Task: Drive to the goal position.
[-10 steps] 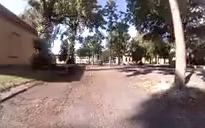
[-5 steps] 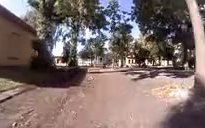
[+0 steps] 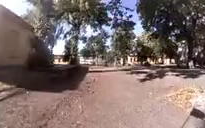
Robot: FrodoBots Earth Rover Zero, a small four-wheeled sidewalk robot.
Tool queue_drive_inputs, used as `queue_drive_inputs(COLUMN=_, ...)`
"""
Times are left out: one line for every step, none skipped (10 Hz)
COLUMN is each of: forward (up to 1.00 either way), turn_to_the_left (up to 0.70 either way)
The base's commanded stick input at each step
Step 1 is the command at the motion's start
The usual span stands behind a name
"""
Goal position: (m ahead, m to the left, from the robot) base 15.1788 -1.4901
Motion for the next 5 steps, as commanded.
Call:
queue_drive_inputs(forward=1.0, turn_to_the_left=-0.18)
queue_drive_inputs(forward=1.0, turn_to_the_left=0.0)
queue_drive_inputs(forward=1.0, turn_to_the_left=0.0)
queue_drive_inputs(forward=1.0, turn_to_the_left=0.0)
queue_drive_inputs(forward=1.0, turn_to_the_left=0.0)
